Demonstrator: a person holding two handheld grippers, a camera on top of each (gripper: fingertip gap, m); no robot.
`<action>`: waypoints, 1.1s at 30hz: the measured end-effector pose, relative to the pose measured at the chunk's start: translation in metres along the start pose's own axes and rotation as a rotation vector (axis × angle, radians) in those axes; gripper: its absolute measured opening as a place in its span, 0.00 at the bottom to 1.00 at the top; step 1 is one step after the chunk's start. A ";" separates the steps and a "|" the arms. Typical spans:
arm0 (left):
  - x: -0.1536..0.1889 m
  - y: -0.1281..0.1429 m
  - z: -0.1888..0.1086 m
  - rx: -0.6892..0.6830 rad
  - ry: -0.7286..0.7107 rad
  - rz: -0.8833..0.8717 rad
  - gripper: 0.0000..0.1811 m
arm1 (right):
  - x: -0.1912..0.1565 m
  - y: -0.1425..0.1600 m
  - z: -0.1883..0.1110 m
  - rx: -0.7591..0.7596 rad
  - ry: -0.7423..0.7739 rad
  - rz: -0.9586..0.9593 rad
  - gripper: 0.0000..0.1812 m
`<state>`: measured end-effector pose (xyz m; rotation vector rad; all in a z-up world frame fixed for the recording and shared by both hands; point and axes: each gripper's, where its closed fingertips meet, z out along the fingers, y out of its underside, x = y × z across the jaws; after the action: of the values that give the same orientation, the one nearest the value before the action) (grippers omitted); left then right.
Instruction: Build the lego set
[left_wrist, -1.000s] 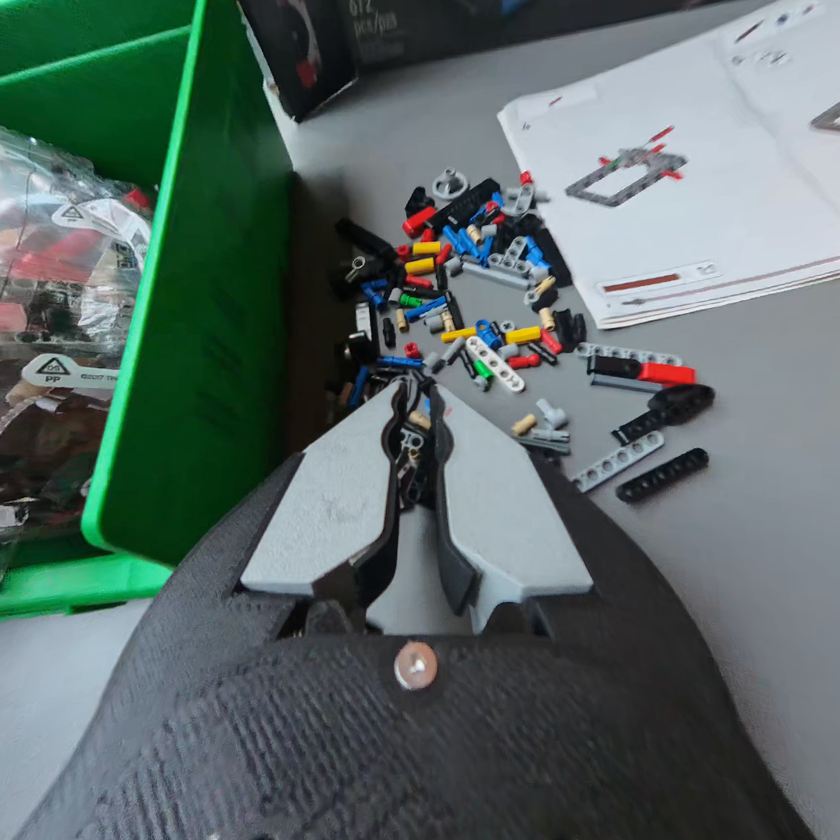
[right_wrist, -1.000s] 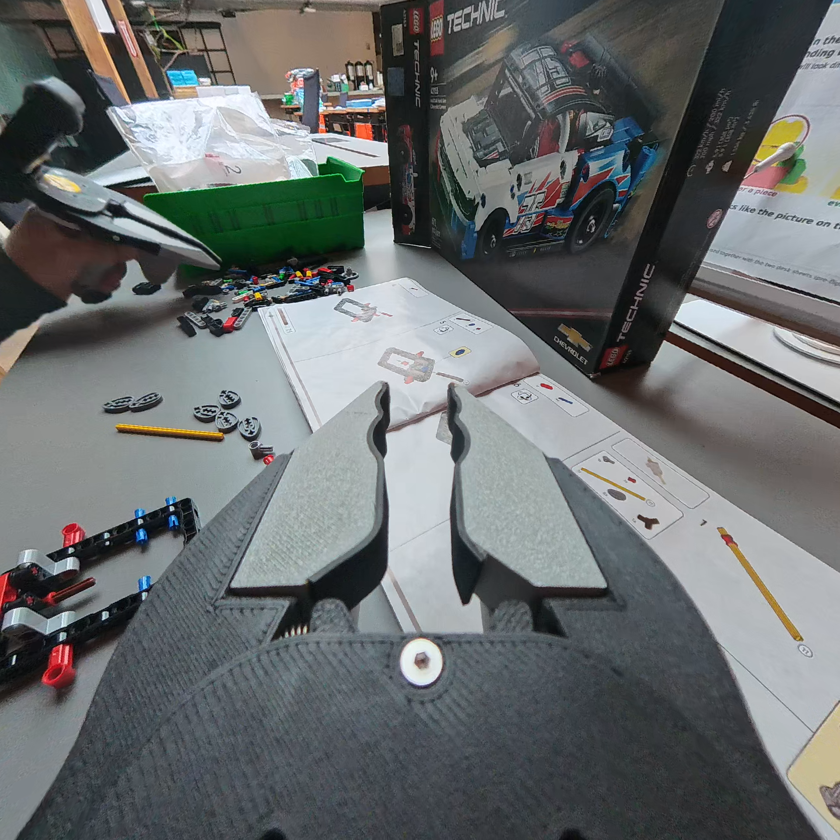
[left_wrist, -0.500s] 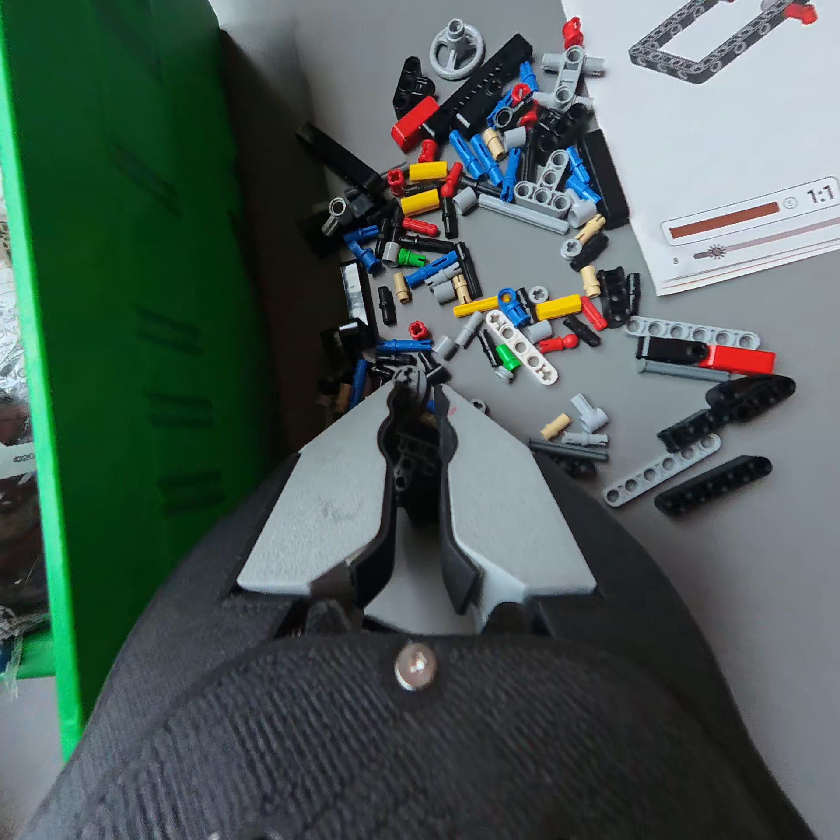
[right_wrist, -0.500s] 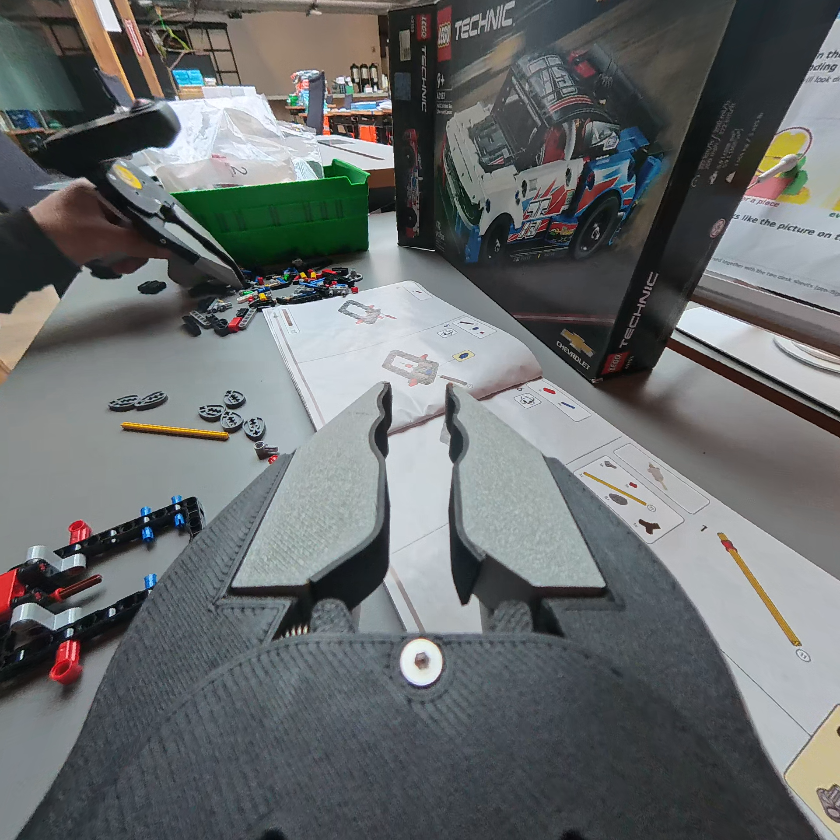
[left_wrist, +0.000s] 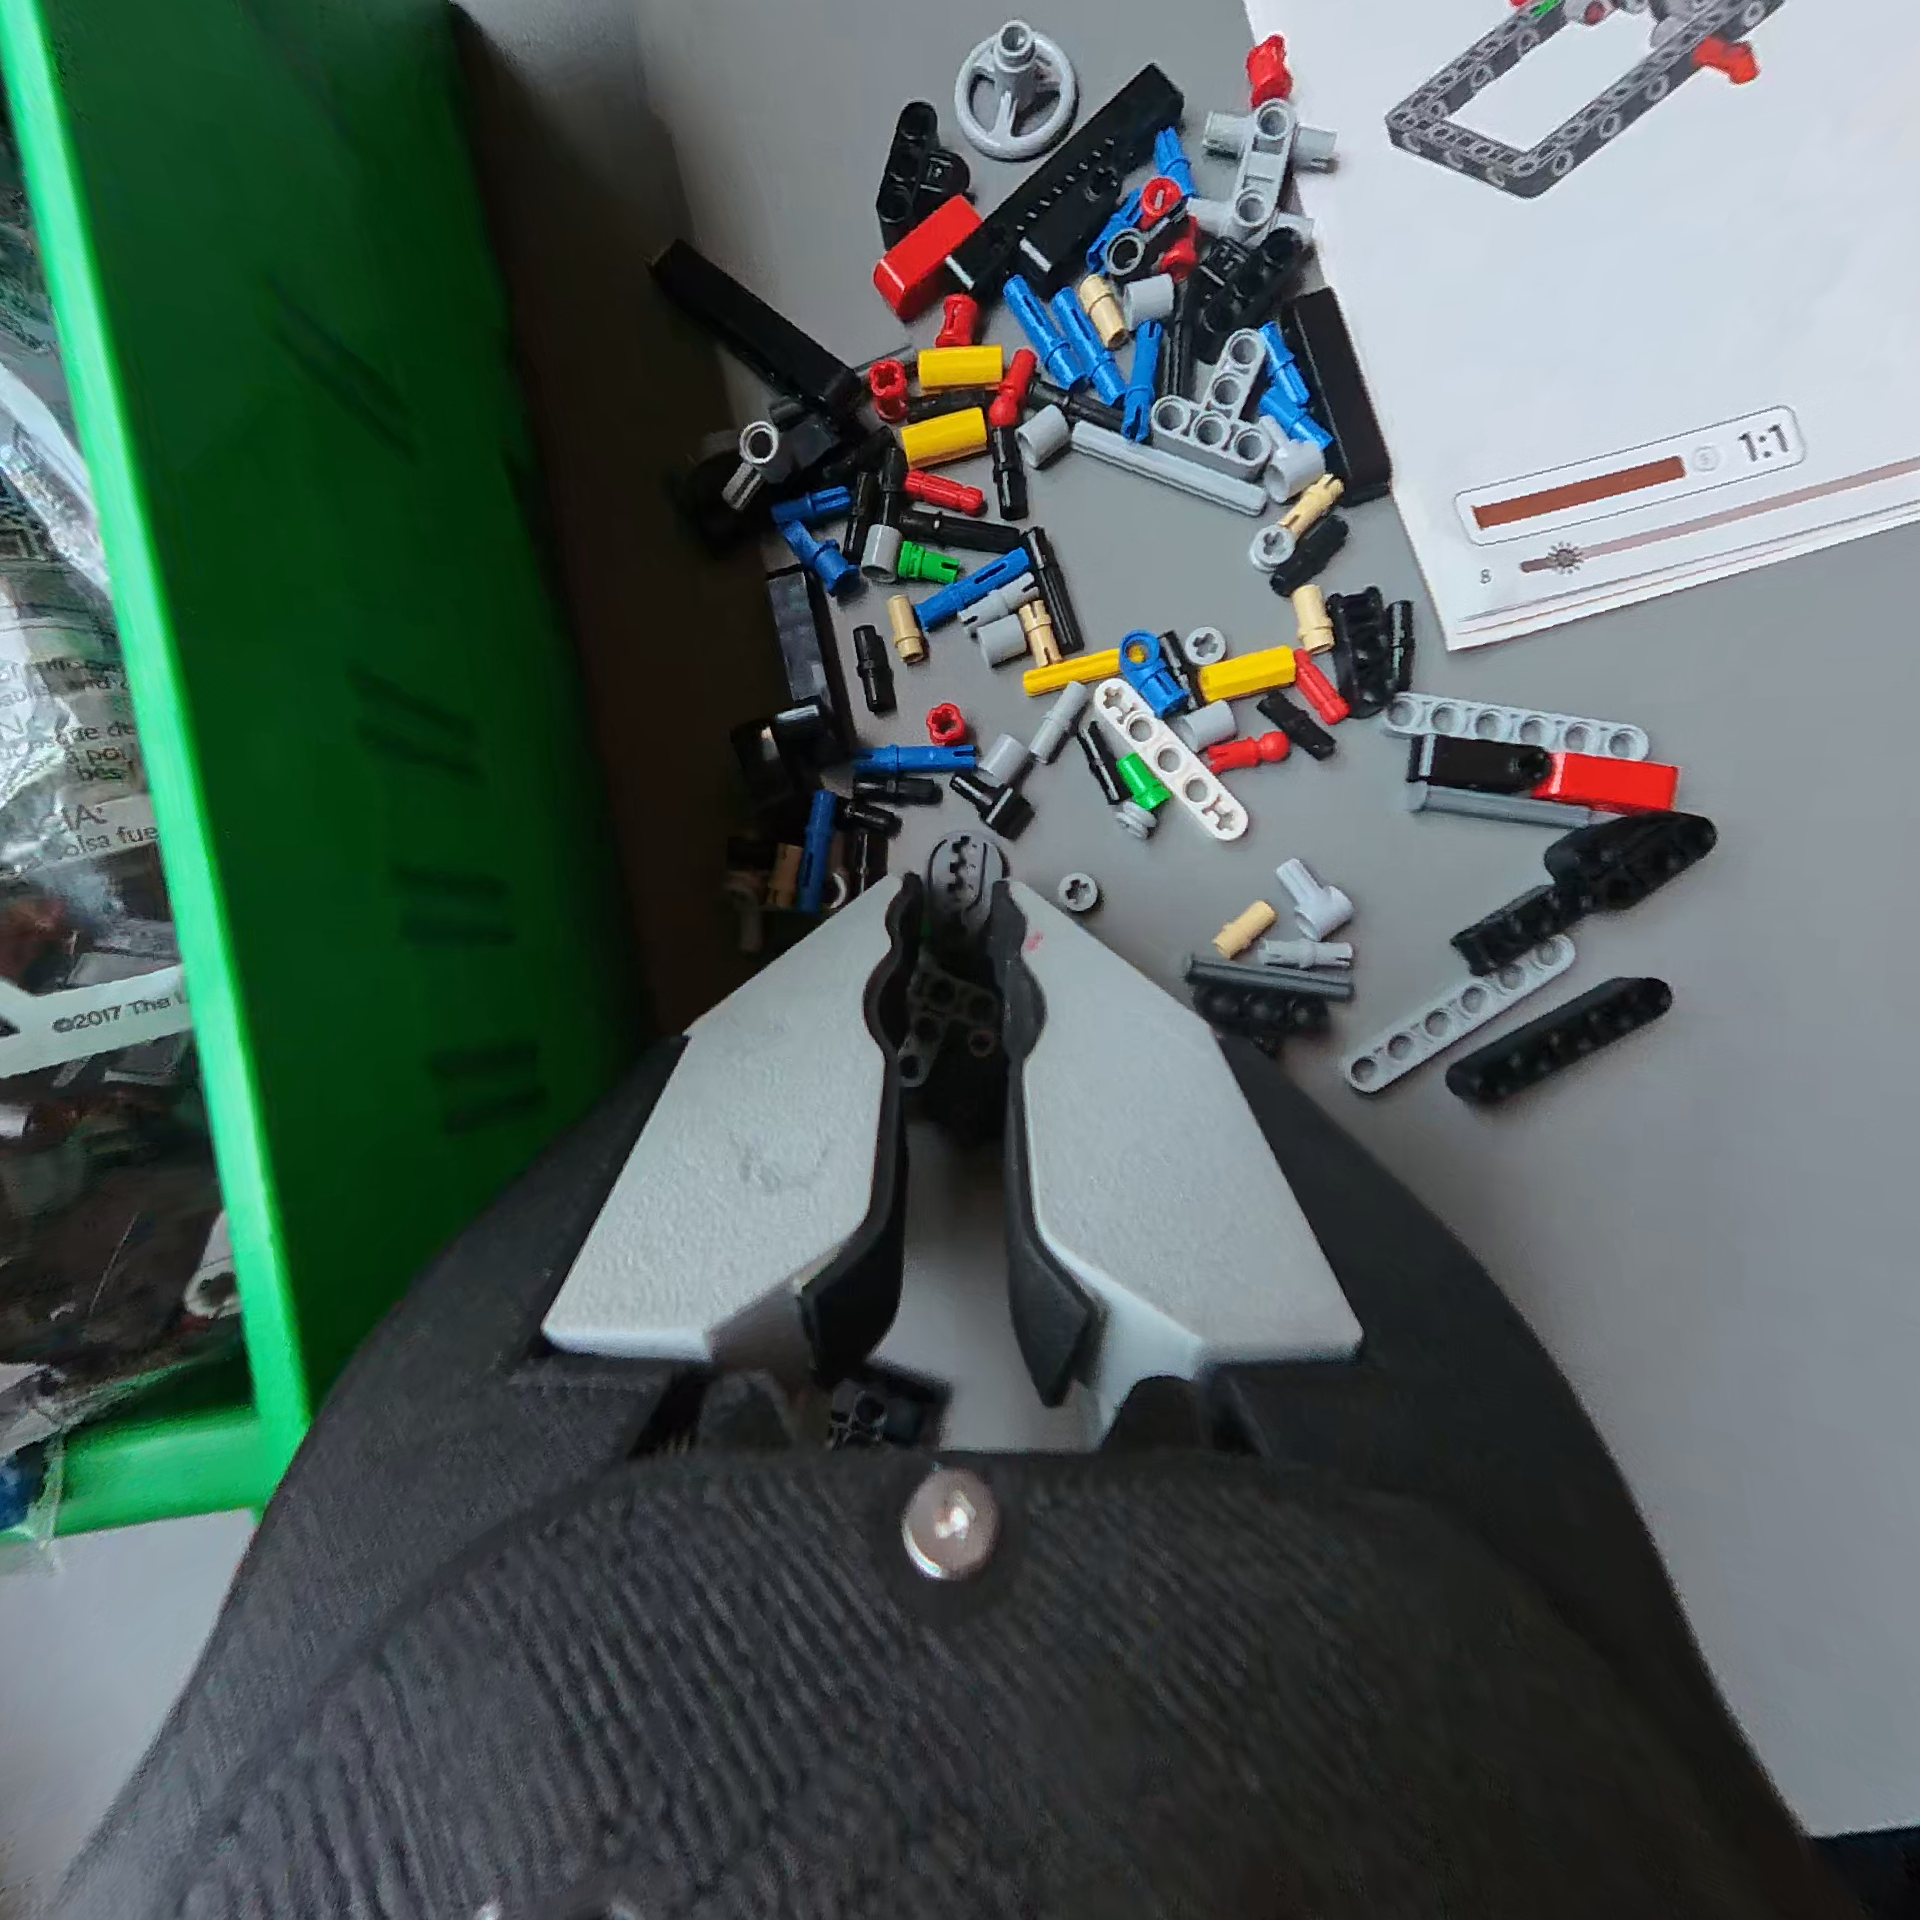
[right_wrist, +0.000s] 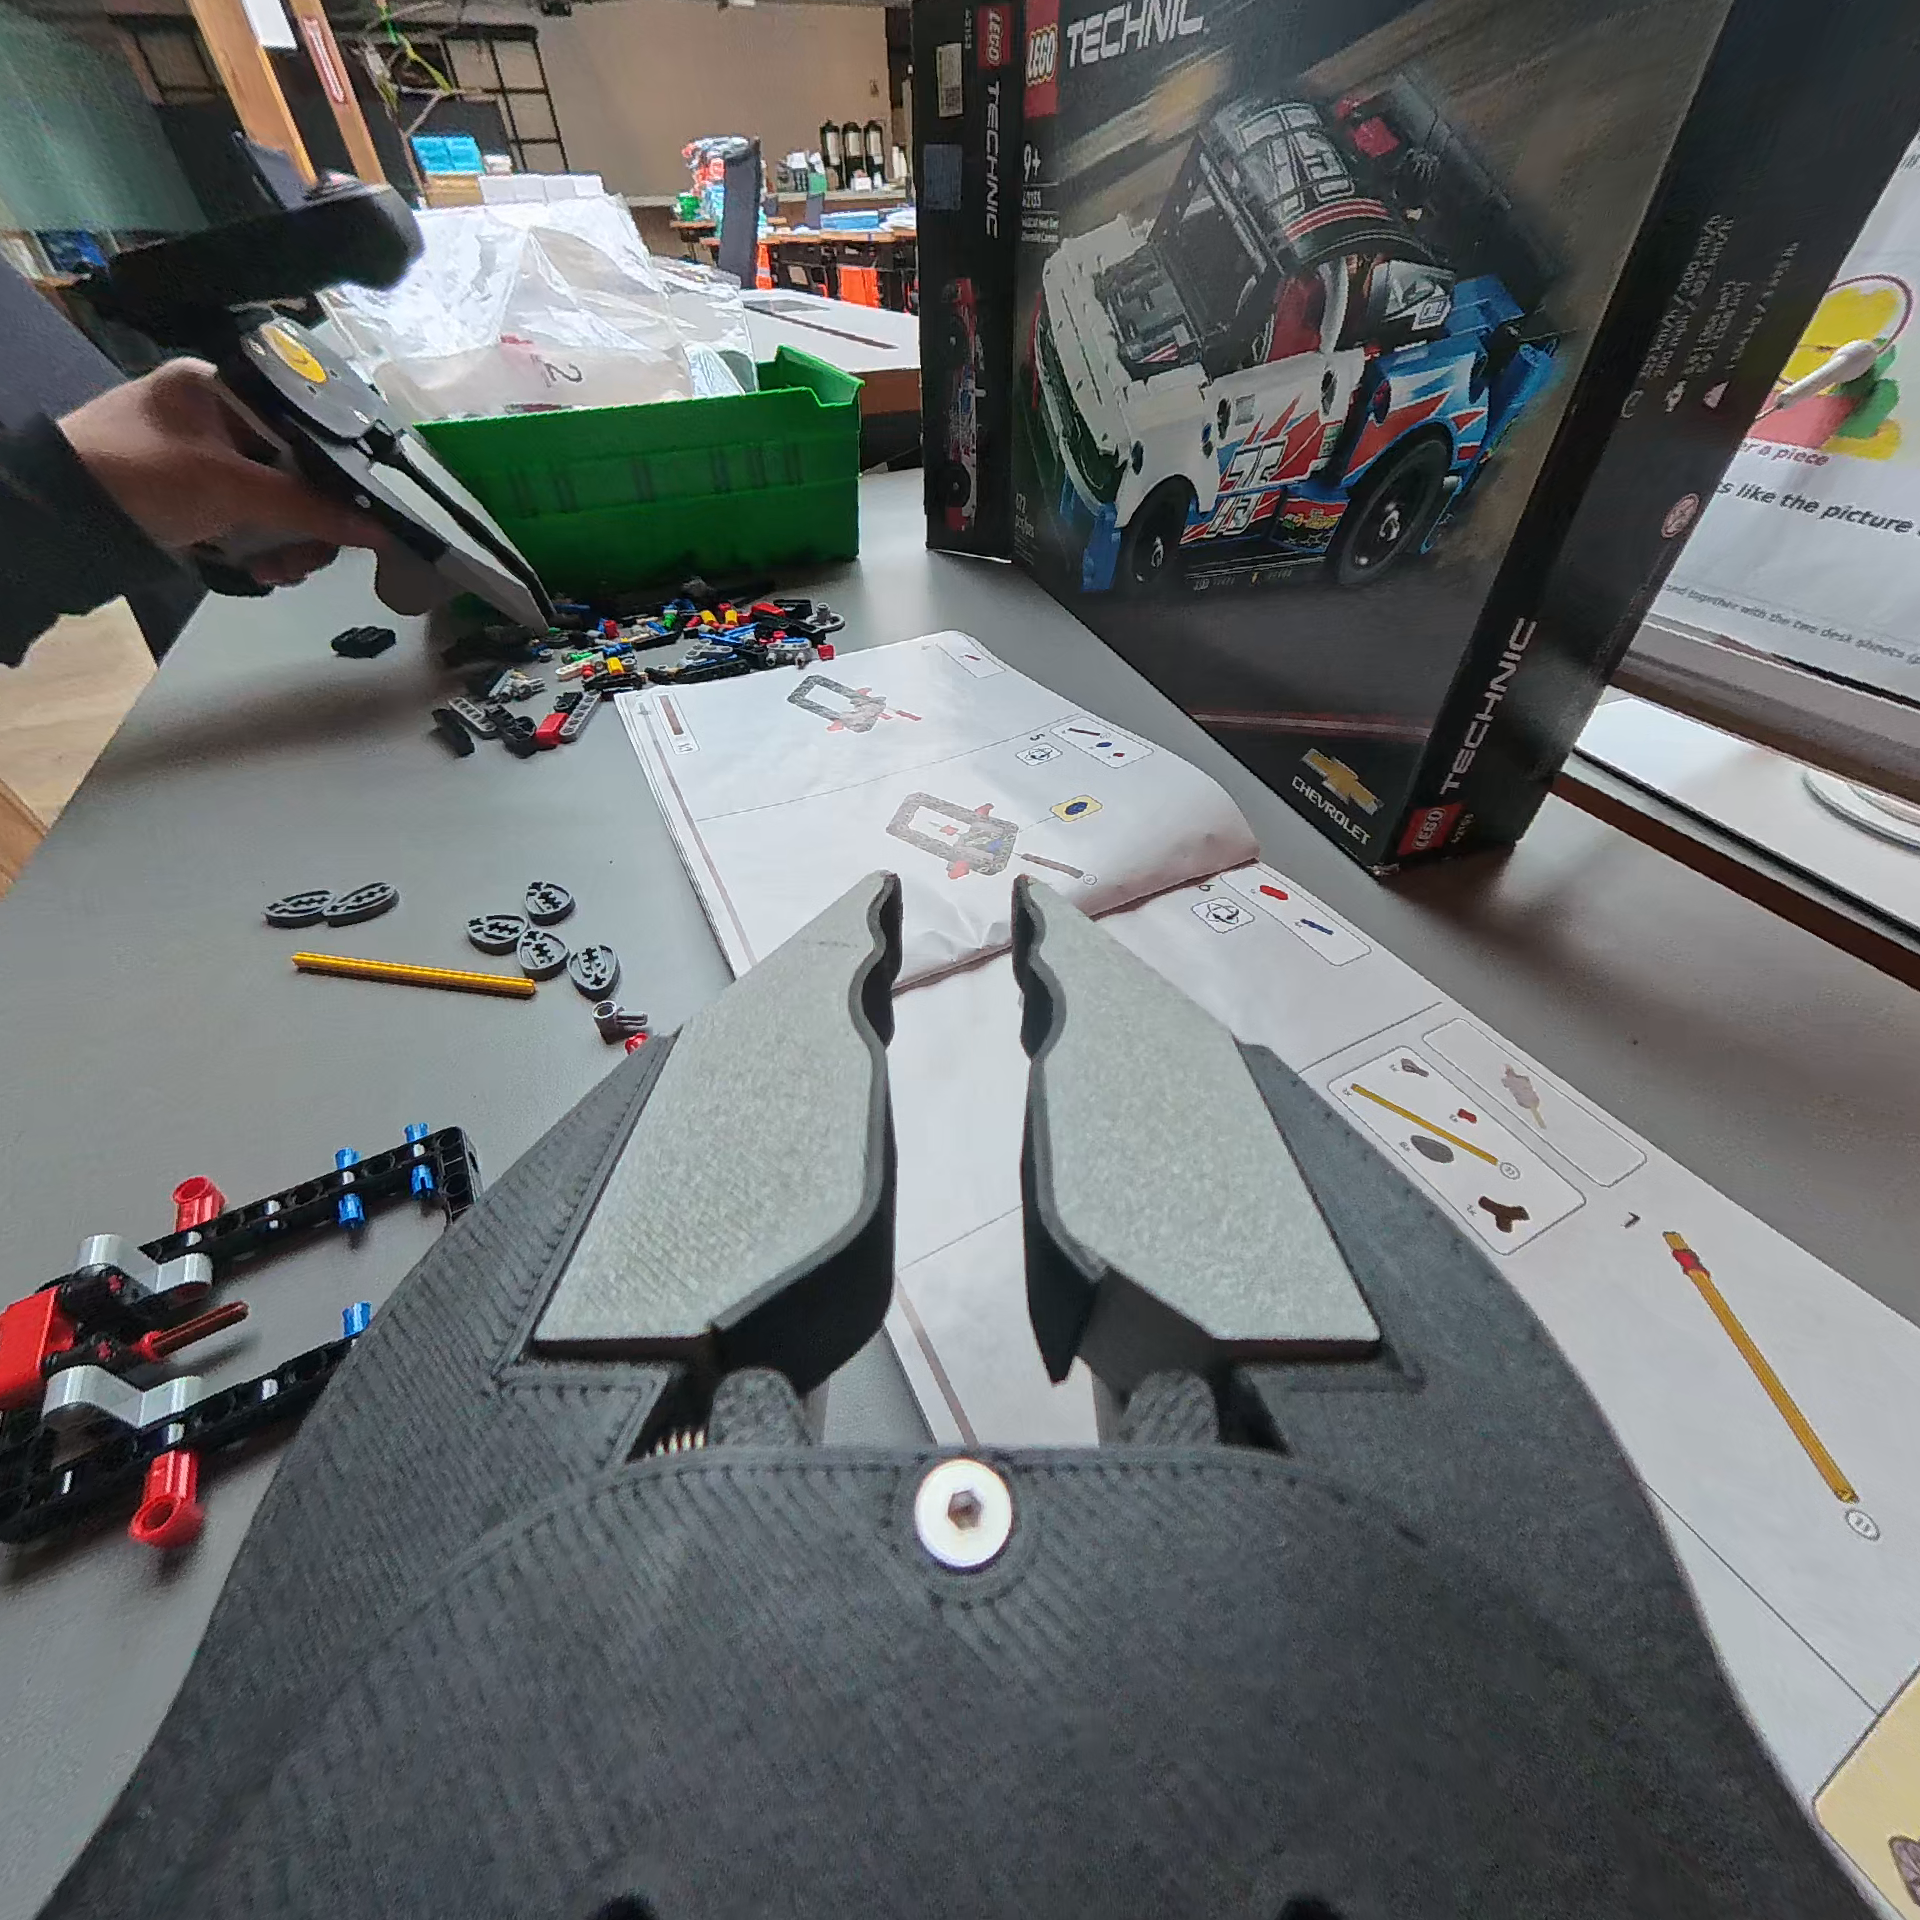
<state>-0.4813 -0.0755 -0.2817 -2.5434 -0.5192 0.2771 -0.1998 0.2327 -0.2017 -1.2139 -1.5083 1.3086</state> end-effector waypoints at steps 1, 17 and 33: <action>0.000 0.001 0.001 -0.009 -0.011 0.014 0.07 | 0.000 0.000 0.000 -0.001 -0.002 -0.001 0.10; 0.007 -0.008 0.003 -0.052 0.009 0.040 0.08 | -0.004 0.002 0.002 -0.017 -0.018 -0.009 0.07; 0.011 -0.002 0.009 -0.112 0.043 0.015 0.08 | -0.005 0.002 0.002 -0.018 -0.024 -0.011 0.06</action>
<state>-0.4745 -0.0652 -0.2896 -2.6562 -0.5132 0.2035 -0.2001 0.2274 -0.2037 -1.2035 -1.5443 1.3091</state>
